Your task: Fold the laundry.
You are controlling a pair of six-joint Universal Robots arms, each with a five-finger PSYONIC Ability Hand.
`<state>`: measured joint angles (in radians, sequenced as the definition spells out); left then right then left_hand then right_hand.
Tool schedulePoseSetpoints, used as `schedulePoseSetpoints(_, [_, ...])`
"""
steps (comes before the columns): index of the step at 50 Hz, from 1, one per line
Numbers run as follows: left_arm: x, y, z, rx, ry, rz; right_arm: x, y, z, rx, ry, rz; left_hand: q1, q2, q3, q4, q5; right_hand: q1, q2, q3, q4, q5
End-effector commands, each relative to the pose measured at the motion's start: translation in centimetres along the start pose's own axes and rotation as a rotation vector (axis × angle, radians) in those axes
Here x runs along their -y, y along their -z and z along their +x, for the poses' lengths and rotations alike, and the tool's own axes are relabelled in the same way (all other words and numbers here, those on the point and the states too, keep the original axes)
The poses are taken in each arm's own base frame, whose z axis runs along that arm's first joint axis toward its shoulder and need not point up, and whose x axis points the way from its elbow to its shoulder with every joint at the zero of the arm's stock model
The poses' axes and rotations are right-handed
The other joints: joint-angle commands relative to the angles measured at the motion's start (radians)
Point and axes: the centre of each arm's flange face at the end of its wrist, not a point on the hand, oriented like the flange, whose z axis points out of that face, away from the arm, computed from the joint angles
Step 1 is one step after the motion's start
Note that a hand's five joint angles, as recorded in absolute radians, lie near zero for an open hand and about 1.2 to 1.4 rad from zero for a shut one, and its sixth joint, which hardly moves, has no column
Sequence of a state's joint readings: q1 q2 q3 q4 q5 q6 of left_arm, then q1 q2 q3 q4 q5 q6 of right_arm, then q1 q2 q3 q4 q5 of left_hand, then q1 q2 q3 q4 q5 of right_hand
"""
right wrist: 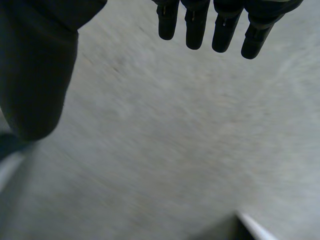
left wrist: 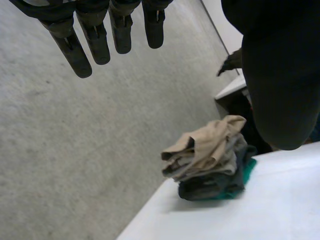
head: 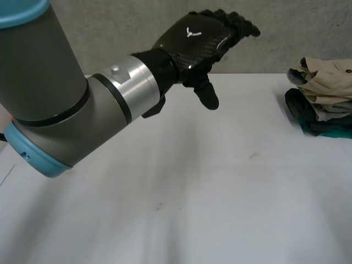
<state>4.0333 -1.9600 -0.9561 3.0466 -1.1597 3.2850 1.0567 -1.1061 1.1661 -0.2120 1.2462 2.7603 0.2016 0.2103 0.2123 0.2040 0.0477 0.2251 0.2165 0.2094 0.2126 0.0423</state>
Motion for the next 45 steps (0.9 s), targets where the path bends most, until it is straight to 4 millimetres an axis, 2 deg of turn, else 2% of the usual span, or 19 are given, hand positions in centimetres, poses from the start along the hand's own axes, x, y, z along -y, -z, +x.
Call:
schedulePoseSetpoints(1, [3.5,-0.3,-2.8,0.163,0.003,0.111,6.3,0.7,-2.2,-0.104,0.176,0.136,-0.006,-0.014,-0.016,-0.008,-0.026,-0.051,-0.042,-0.035,-0.038,-0.042])
schedulePoseSetpoints(2, [3.8,-0.3,-3.5,0.201,-0.001,0.122,8.5,1.5,-4.4,-0.064,0.153,0.216,-0.009,-0.017,-0.019,-0.011,-0.029,-0.051,-0.042,-0.035,-0.038,-0.042])
schedulePoseSetpoints(4, [4.3,-0.2,-5.2,0.283,-0.010,0.135,10.4,2.8,-6.7,-0.009,0.128,0.287,-0.009,-0.017,-0.019,-0.011,-0.029,-0.051,-0.042,-0.035,-0.038,-0.042])
schedulePoseSetpoints(5, [4.3,0.3,-7.5,0.375,-0.023,0.128,11.0,3.4,-7.7,0.019,0.118,0.313,-0.006,-0.014,-0.016,-0.008,-0.026,-0.051,-0.042,-0.035,-0.038,-0.042])
schedulePoseSetpoints(6, [4.0,0.6,-8.7,0.417,-0.030,0.117,12.1,4.9,-9.5,0.076,0.104,0.360,-0.003,-0.011,-0.013,-0.005,-0.023,-0.051,-0.042,-0.035,-0.038,-0.042])
schedulePoseSetpoints(8, [2.8,1.8,-12.1,0.540,-0.064,0.054,12.8,6.6,-11.1,0.138,0.105,0.388,-0.006,-0.014,-0.016,-0.008,-0.026,-0.051,-0.042,-0.035,-0.038,-0.042])
schedulePoseSetpoints(11, [1.3,3.4,-15.1,0.642,-0.135,-0.043,12.3,9.9,-15.0,0.290,0.083,0.387,-0.006,-0.014,-0.016,-0.008,-0.026,-0.051,-0.042,-0.035,-0.038,-0.042])
schedulePoseSetpoints(12, [-0.4,4.3,-16.8,0.688,-0.188,-0.125,12.1,10.8,-16.1,0.331,0.077,0.381,-0.006,-0.014,-0.016,-0.008,-0.026,-0.051,-0.042,-0.035,-0.038,-0.042])
schedulePoseSetpoints(15, [-3.2,5.7,-18.9,0.734,-0.275,-0.256,11.3,14.6,-20.3,0.476,0.058,0.364,-0.006,-0.014,-0.016,-0.008,-0.026,-0.051,-0.042,-0.035,-0.038,-0.042])
schedulePoseSetpoints(18, [-7.7,7.0,-21.4,0.747,-0.382,-0.421,10.1,17.7,-23.1,0.579,0.072,0.335,-0.009,-0.017,-0.019,-0.011,-0.029,-0.051,-0.042,-0.035,-0.038,-0.042])
schedulePoseSetpoints(19, [-9.2,7.3,-22.2,0.751,-0.405,-0.458,9.6,18.3,-23.7,0.601,0.078,0.324,-0.009,-0.017,-0.019,-0.011,-0.029,-0.051,-0.042,-0.035,-0.038,-0.042])
schedulePoseSetpoints(20, [-11.8,7.9,-24.0,0.765,-0.444,-0.518,9.1,18.8,-24.2,0.620,0.089,0.313,-0.009,-0.017,-0.019,-0.011,-0.029,-0.051,-0.042,-0.035,-0.038,-0.042])
schedulePoseSetpoints(22, [-14.2,8.5,-25.6,0.777,-0.471,-0.563,7.4,20.1,-25.6,0.673,0.121,0.271,-0.012,-0.020,-0.022,-0.014,-0.032,-0.051,-0.042,-0.035,-0.038,-0.042])
schedulePoseSetpoints(23, [-15.4,8.8,-26.4,0.782,-0.483,-0.582,6.8,20.3,-25.9,0.686,0.136,0.256,-0.014,-0.023,-0.025,-0.017,-0.035,-0.051,-0.042,-0.035,-0.038,-0.042])
schedulePoseSetpoints(24, [-17.6,9.3,-27.6,0.785,-0.495,-0.605,6.2,20.6,-26.3,0.700,0.148,0.242,-0.014,-0.023,-0.025,-0.017,-0.035,-0.051,-0.042,-0.035,-0.038,-0.042])
schedulePoseSetpoints(27, [-20.5,9.4,-29.1,0.774,-0.493,-0.604,4.3,21.4,-27.1,0.735,0.194,0.197,-0.014,-0.023,-0.025,-0.017,-0.035,-0.051,-0.042,-0.035,-0.038,-0.042])
schedulePoseSetpoints(28, [-22.4,9.2,-29.7,0.743,-0.486,-0.596,4.0,21.6,-27.3,0.742,0.199,0.186,-0.014,-0.023,-0.025,-0.017,-0.035,-0.051,-0.042,-0.035,-0.038,-0.042])
schedulePoseSetpoints(32, [-25.7,9.4,-30.7,0.673,-0.471,-0.580,3.1,22.2,-27.3,0.758,0.204,0.157,-0.014,-0.023,-0.025,-0.017,-0.035,-0.051,-0.042,-0.035,-0.038,-0.042])
schedulePoseSetpoints(45, [-31.1,9.5,-33.4,0.668,-0.480,-0.516,1.5,23.2,-27.2,0.781,0.207,0.103,-0.014,-0.023,-0.025,-0.017,-0.035,-0.051,-0.042,-0.035,-0.038,-0.042])
